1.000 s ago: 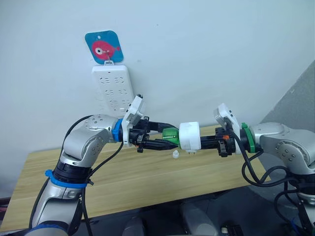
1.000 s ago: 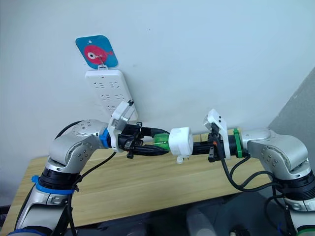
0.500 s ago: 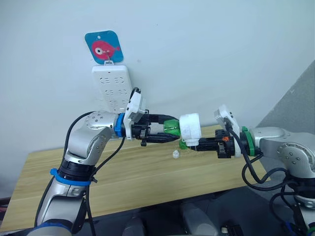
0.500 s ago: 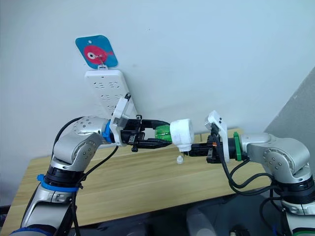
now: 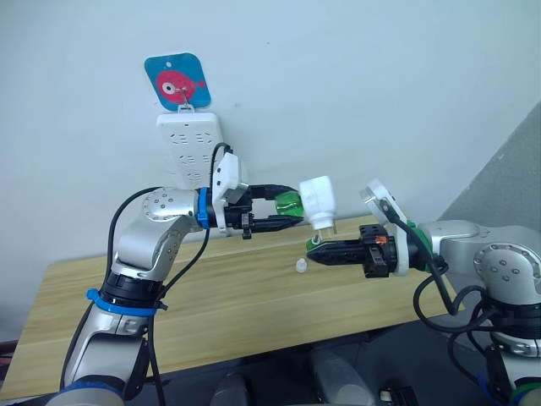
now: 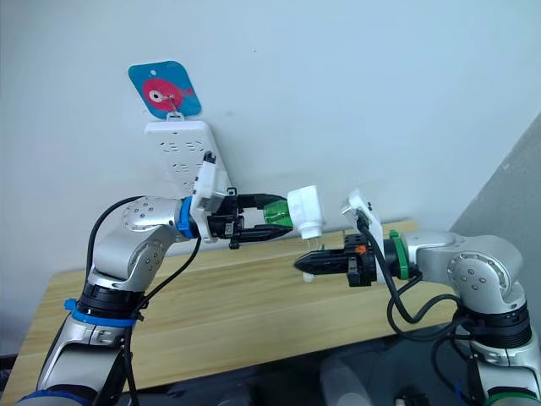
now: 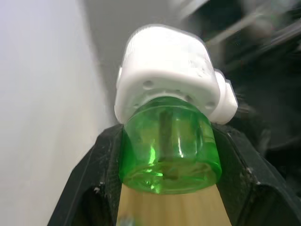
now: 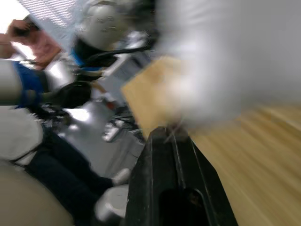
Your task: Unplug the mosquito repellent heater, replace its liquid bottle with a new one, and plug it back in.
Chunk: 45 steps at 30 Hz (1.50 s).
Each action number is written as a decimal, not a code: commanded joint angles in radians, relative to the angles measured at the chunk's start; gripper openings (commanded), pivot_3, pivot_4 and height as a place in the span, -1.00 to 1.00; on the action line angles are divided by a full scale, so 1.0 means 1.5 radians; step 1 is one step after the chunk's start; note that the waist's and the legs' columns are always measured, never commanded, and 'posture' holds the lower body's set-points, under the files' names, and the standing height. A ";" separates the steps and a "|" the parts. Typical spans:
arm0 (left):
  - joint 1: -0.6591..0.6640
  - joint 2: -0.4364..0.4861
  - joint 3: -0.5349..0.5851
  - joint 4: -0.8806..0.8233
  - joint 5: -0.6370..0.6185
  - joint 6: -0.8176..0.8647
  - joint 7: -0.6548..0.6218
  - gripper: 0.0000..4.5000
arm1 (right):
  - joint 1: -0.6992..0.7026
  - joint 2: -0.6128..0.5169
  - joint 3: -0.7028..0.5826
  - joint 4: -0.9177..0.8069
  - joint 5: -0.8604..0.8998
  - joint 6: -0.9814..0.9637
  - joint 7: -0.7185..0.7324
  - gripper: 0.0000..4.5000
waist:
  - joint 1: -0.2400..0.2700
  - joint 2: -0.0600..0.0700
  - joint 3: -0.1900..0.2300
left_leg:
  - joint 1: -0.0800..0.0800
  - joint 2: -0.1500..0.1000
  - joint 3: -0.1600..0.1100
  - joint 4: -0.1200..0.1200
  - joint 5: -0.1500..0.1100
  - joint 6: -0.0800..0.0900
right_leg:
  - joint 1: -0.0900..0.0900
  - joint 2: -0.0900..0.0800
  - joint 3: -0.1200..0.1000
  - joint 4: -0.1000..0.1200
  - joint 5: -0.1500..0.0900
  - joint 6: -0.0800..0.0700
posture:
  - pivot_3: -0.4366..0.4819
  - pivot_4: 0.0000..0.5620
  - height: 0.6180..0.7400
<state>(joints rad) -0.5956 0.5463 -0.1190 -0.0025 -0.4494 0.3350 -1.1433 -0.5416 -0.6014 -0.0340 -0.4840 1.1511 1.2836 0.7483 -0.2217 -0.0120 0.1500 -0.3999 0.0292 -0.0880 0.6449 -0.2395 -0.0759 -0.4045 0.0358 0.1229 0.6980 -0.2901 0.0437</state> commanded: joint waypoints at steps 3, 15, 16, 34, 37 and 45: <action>-0.005 -0.005 0.004 -0.007 0.014 -0.010 0.006 0.01 | -0.016 -0.007 -0.018 -0.021 0.060 -0.007 -0.017 -1.00 | 0.002 -0.001 0.000 | -0.001 0.000 -0.001 0.000 0.000 0.000 | 0.000 0.000 0.000 0.000 0.000 0.000 | -0.54 -0.66 1.00; 0.006 -0.004 0.005 0.000 0.018 -0.033 -0.011 0.01 | 0.000 -0.062 -0.020 -0.049 0.051 -0.045 -0.019 -1.00 | 0.001 -0.001 0.000 | 0.000 0.000 0.000 0.000 0.000 0.000 | 0.000 -0.001 0.000 0.000 0.000 0.001 | -0.53 -0.66 1.00; 0.008 -0.004 0.003 0.002 0.024 -0.049 -0.015 0.01 | 0.004 -0.067 -0.025 -0.049 0.053 -0.047 -0.021 -1.00 | 0.001 -0.001 0.000 | 0.000 0.000 0.000 0.000 0.000 0.000 | 0.000 -0.001 0.000 0.000 0.000 0.001 | -0.53 -0.66 1.00; 0.116 -0.016 0.015 -0.030 0.053 -0.295 -0.032 0.01 | 0.106 -0.190 -0.114 -0.017 0.049 -0.080 -0.015 1.00 | 0.001 -0.001 0.000 | 0.000 0.000 0.001 0.000 0.000 0.000 | 0.000 -0.001 0.001 0.000 -0.001 0.001 | -0.59 -0.65 1.00; 0.120 -0.016 0.015 -0.028 0.058 -0.338 -0.037 0.01 | 0.073 -0.182 -0.106 0.008 0.080 -0.060 -0.035 1.00 | 0.001 -0.001 0.000 | 0.000 0.000 0.001 0.000 0.000 0.000 | 0.000 -0.001 0.001 0.000 0.000 0.001 | -0.59 -0.66 1.00; 0.132 -0.015 0.006 -0.039 0.066 -0.411 -0.050 0.01 | -0.040 -0.129 -0.058 0.090 0.140 0.004 -0.116 1.00 | 0.000 -0.001 0.000 | 0.000 0.000 0.001 0.000 0.000 0.000 | 0.000 0.000 0.001 0.000 0.000 0.001 | -0.57 -0.68 1.00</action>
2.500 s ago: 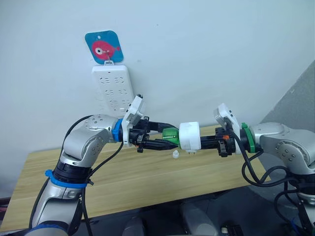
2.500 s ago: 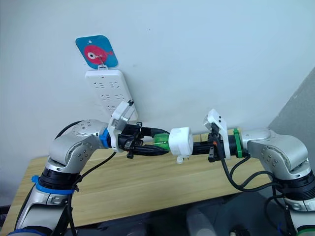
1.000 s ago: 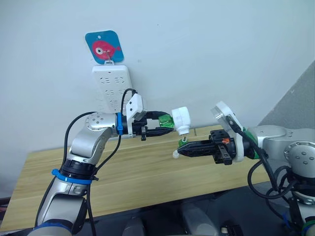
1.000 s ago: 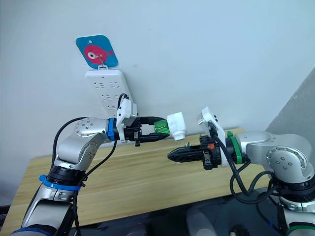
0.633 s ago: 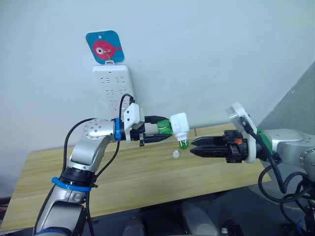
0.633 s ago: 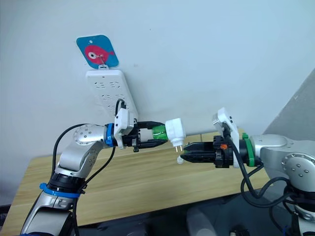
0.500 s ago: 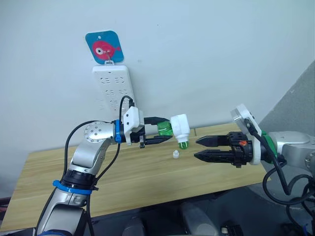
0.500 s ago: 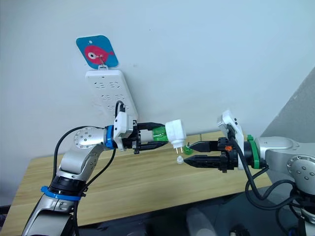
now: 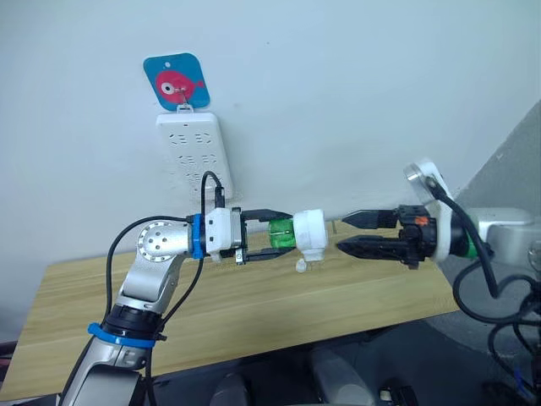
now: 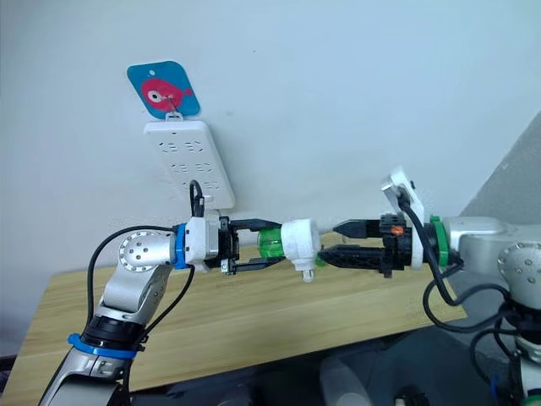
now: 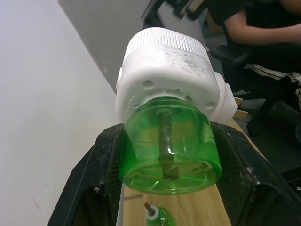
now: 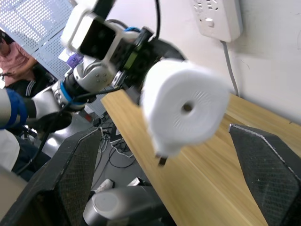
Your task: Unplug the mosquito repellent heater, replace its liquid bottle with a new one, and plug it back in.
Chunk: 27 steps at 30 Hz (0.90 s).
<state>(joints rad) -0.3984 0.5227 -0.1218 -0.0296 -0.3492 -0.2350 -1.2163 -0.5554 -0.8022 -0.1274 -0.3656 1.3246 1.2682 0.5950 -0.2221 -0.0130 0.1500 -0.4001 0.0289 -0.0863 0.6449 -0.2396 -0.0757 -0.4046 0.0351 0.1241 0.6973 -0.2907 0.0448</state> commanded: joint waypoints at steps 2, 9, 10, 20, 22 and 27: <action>0.002 0.003 0.007 -0.021 0.000 -0.047 -0.005 0.01 | -0.050 0.016 0.013 0.031 0.016 0.019 -0.019 1.00 | 0.000 0.000 0.000 | 0.000 0.000 0.000 0.000 0.000 0.000 | 0.000 0.000 0.000 0.000 0.000 0.000 | -0.56 -0.69 1.00; 0.011 0.008 0.006 -0.021 0.003 -0.070 -0.009 0.01 | -0.069 0.026 0.017 0.055 0.020 0.033 0.006 1.00 | 0.001 0.000 0.000 | 0.000 0.000 0.000 0.000 0.000 0.000 | 0.000 0.000 0.000 0.000 0.001 -0.001 | -0.54 -0.70 1.00; 0.012 0.008 0.006 -0.021 0.003 -0.074 -0.010 0.01 | -0.072 0.028 0.019 0.056 0.019 0.036 0.005 1.00 | 0.000 0.000 0.000 | 0.000 0.000 0.000 0.000 0.000 0.000 | 0.000 0.000 0.000 0.000 0.001 -0.001 | -0.54 -0.70 1.00; 0.007 0.000 0.001 -0.008 0.003 -0.116 -0.016 0.01 | -0.089 0.044 0.063 0.055 -0.003 0.061 0.026 1.00 | 0.000 0.000 0.000 | 0.000 0.000 0.000 0.000 0.000 0.000 | 0.000 0.000 0.000 0.000 0.000 -0.001 | -0.54 -0.71 1.00; 0.007 -0.001 0.000 -0.007 0.003 -0.120 -0.017 0.01 | -0.094 0.052 0.064 0.059 -0.005 0.060 0.026 1.00 | 0.000 0.000 0.000 | 0.000 0.000 0.000 0.000 0.000 0.000 | 0.000 0.000 0.000 0.000 0.000 -0.001 | -0.54 -0.72 1.00; 0.013 -0.001 -0.002 -0.004 0.002 -0.128 -0.017 0.01 | -0.102 0.074 0.067 0.065 0.003 0.067 0.023 1.00 | 0.000 0.000 0.000 | 0.000 0.000 0.000 0.000 0.000 0.000 | 0.000 0.000 0.000 0.000 0.001 -0.001 | -0.54 -0.72 1.00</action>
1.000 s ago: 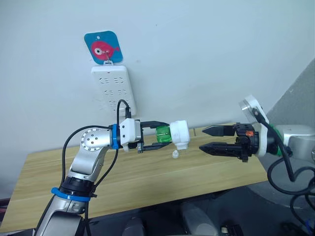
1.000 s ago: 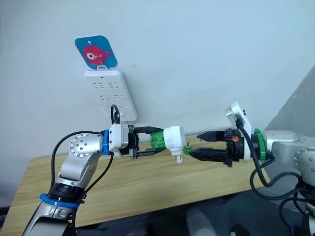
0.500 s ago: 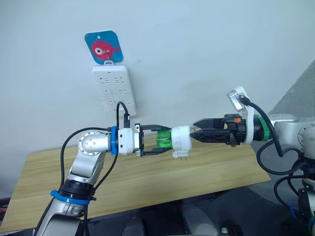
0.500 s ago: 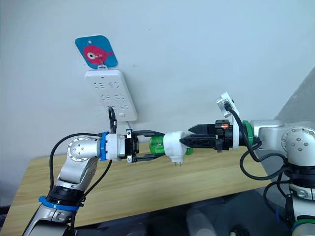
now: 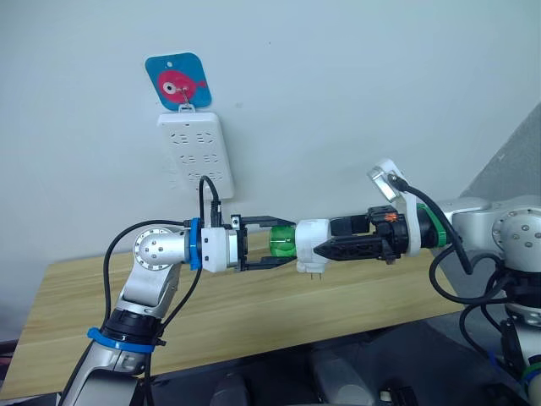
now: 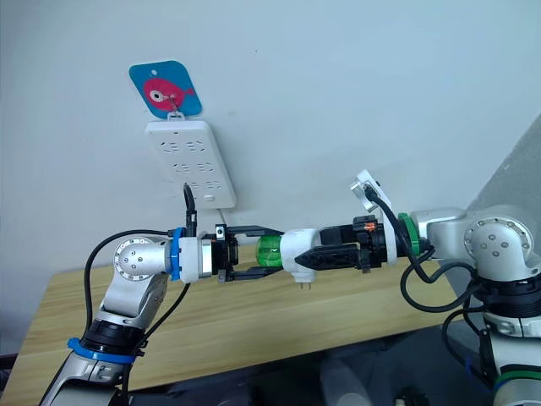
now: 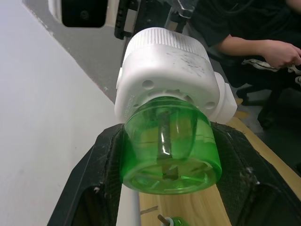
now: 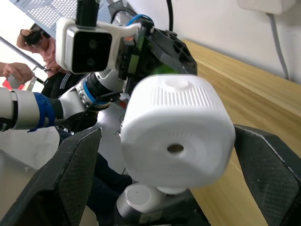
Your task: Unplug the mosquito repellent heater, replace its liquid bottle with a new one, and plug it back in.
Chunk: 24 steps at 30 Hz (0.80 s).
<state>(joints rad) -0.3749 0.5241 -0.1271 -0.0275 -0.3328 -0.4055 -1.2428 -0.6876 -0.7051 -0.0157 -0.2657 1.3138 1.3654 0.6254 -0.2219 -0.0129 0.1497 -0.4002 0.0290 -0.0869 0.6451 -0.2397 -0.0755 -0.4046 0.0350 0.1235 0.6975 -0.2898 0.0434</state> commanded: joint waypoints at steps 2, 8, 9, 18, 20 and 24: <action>-0.004 -0.003 0.001 -0.003 -0.008 -0.017 0.002 0.01 | -0.018 0.017 -0.008 0.006 0.015 0.007 0.002 1.00 | 0.000 0.000 0.000 | 0.000 0.000 0.000 0.000 0.000 0.000 | 0.000 0.000 0.000 0.000 0.000 0.000 | -0.53 -0.71 1.00; -0.004 -0.009 0.001 0.005 -0.005 -0.028 0.006 0.01 | -0.021 0.021 0.002 0.004 0.011 0.028 0.015 1.00 | 0.000 0.000 0.000 | 0.000 0.000 0.000 0.000 0.000 0.000 | 0.000 0.000 0.000 0.000 0.000 0.000 | -0.53 -0.71 1.00; -0.004 -0.011 0.001 0.006 -0.003 -0.031 0.008 0.01 | -0.022 0.022 0.004 0.005 0.009 0.031 0.014 1.00 | 0.000 0.000 0.000 | 0.000 0.000 0.000 0.000 0.000 0.000 | 0.000 0.000 0.000 0.000 0.000 0.000 | -0.52 -0.71 1.00; -0.002 -0.019 -0.002 0.012 0.005 -0.047 0.017 0.01 | -0.030 0.037 0.006 0.010 0.005 0.041 0.008 0.84 | 0.000 0.000 0.000 | 0.000 0.000 0.000 0.000 0.000 0.000 | 0.000 0.000 0.000 0.000 0.000 0.000 | -0.51 -0.70 1.00; 0.000 -0.019 -0.004 0.012 0.006 -0.049 0.020 0.01 | -0.030 0.041 0.004 0.011 0.004 0.042 0.007 0.62 | 0.000 0.000 0.000 | 0.000 0.000 0.000 0.000 0.000 0.000 | 0.000 0.000 0.000 0.000 0.000 0.000 | -0.51 -0.70 1.00; 0.003 -0.022 -0.006 0.011 0.009 -0.056 0.029 0.01 | -0.029 0.045 0.002 0.006 -0.001 0.044 0.010 0.33 | 0.000 0.000 0.000 | 0.000 0.000 0.000 0.000 0.000 0.000 | 0.000 0.000 0.000 0.000 0.000 0.000 | -0.51 -0.69 1.00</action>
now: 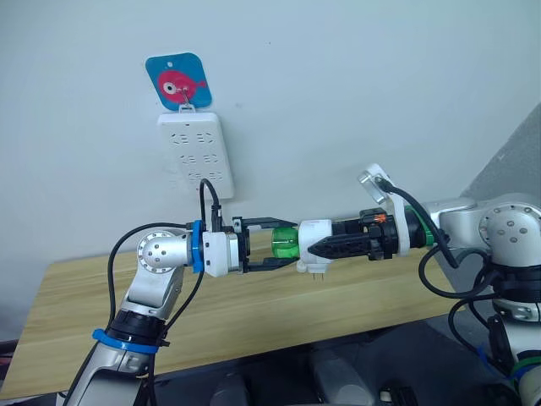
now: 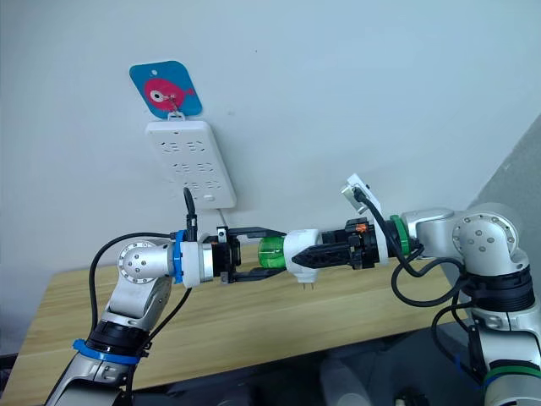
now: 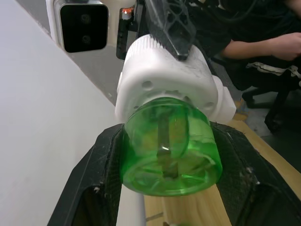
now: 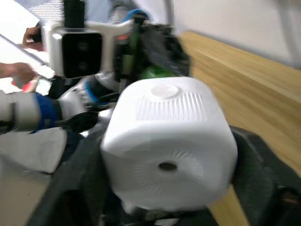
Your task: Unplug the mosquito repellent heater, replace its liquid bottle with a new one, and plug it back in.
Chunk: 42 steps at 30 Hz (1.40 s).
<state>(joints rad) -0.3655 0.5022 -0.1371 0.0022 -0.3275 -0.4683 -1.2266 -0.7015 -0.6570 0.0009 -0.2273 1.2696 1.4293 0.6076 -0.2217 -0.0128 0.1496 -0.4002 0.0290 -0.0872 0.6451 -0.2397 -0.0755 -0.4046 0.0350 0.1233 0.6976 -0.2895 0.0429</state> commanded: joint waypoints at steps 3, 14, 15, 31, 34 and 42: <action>-0.004 -0.013 0.003 -0.008 0.007 -0.019 0.027 0.01 | -0.019 0.013 -0.010 -0.022 0.027 0.000 0.023 0.33 | 0.000 0.000 0.000 | 0.000 0.000 0.000 0.000 0.000 0.000 | 0.000 0.000 0.000 0.000 0.000 0.000 | -0.52 -0.69 1.00; -0.019 0.123 0.012 -0.087 -0.072 0.317 -0.007 0.98 | -0.027 -0.029 0.025 -0.065 -0.068 -0.067 0.094 0.33 | -0.002 0.000 0.000 | 0.000 0.000 -0.001 0.000 0.000 0.000 | 0.000 0.000 0.000 0.000 -0.001 0.001 | -0.52 -0.68 1.00; -0.024 0.151 0.014 -0.102 -0.097 0.395 -0.009 0.98 | -0.028 -0.044 0.038 -0.076 -0.095 -0.090 0.117 0.33 | -0.003 0.000 0.000 | 0.000 0.000 -0.001 0.000 0.000 0.000 | 0.000 0.000 -0.001 0.000 -0.001 0.001 | -0.51 -0.67 1.00; -0.177 0.229 -0.032 -0.121 -0.260 0.902 -0.061 0.98 | -0.044 -0.161 0.276 -0.125 -0.693 -0.846 0.456 0.33 | -0.002 0.000 0.001 | 0.000 0.000 -0.001 0.000 0.000 0.000 | -0.001 0.000 -0.002 0.000 -0.002 0.002 | -0.56 -0.67 1.00; -0.182 0.219 -0.060 -0.111 -0.226 0.863 -0.086 0.98 | -0.049 -0.140 0.276 -0.103 -0.720 -0.899 0.477 0.33 | -0.004 0.000 0.001 | 0.000 0.000 -0.001 0.000 0.000 0.000 | -0.001 0.000 -0.002 0.000 -0.001 0.002 | -0.57 -0.68 1.00; -0.180 0.174 -0.095 -0.089 -0.175 0.814 -0.101 0.98 | -0.076 -0.096 0.274 -0.086 -0.742 -0.927 0.520 0.33 | -0.005 0.000 0.001 | 0.000 0.000 -0.002 0.000 0.000 0.000 | 0.000 0.000 -0.002 0.001 0.000 -0.001 | -0.59 -0.69 1.00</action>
<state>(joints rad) -0.6212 0.7670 -0.2792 -0.1239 -0.5961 0.7580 -1.3691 -0.7824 -0.8038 0.4263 -0.3314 0.1576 0.0522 1.3758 -0.2286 -0.0127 0.1507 -0.4001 0.0289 -0.0899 0.6452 -0.2398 -0.0758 -0.4051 0.0345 0.1206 0.6985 -0.2890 0.0412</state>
